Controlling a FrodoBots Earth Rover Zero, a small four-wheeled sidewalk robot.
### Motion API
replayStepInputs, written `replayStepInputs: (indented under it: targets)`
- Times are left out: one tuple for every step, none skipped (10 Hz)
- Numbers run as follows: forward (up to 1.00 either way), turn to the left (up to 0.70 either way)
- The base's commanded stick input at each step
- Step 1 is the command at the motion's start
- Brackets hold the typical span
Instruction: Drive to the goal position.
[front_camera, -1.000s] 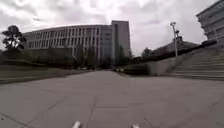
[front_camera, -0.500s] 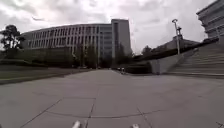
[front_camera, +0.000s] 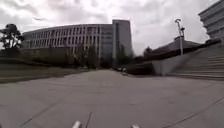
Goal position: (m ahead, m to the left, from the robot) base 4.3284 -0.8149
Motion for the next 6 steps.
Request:
replayStepInputs:
  targets:
    - [0.70, -0.20]
    - [0.70, -0.29]
    - [0.70, -0.30]
    - [0.70, -0.30]
    - [0.70, -0.30]
    - [0.70, -0.31]
